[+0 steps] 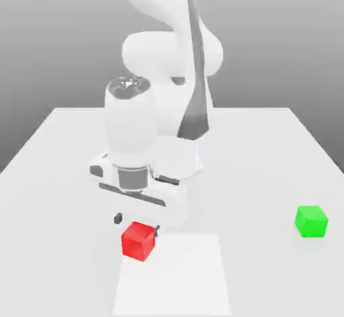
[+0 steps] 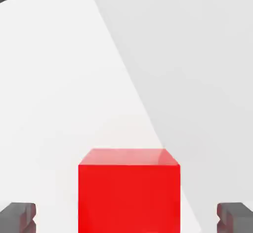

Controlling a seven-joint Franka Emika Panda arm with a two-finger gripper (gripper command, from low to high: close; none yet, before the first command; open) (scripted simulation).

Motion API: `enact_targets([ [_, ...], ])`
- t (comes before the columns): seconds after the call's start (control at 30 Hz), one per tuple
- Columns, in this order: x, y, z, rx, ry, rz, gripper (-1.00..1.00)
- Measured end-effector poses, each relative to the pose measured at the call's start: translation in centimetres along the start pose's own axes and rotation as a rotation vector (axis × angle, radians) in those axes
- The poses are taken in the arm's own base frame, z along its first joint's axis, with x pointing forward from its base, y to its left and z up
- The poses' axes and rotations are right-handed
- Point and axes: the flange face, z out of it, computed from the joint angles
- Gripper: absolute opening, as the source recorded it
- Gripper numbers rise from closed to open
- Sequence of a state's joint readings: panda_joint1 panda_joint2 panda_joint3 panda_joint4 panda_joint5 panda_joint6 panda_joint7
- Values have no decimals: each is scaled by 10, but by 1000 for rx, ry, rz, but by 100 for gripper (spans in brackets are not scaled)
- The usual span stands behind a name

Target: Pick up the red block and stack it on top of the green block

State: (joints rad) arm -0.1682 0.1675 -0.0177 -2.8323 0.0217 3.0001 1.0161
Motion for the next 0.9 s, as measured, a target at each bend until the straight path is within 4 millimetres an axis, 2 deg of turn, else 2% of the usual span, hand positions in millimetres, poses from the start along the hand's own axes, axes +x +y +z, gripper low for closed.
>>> enact_targets([
  [0.03,0,1,8,0,0,0,-100],
  [0.27,-1,1,9,0,1,0,-100],
  [0.5,-1,0,-47,0,0,0,-100],
  [0.53,-14,-9,-52,0,1,-28,-100],
  [0.6,-54,-34,-59,1,2,-108,-100],
  [0.73,-142,-70,-68,1,4,-245,-100],
  [0.83,-215,-81,-75,1,4,-346,-100],
  [0.9,-266,-81,-79,2,3,-414,-100],
])
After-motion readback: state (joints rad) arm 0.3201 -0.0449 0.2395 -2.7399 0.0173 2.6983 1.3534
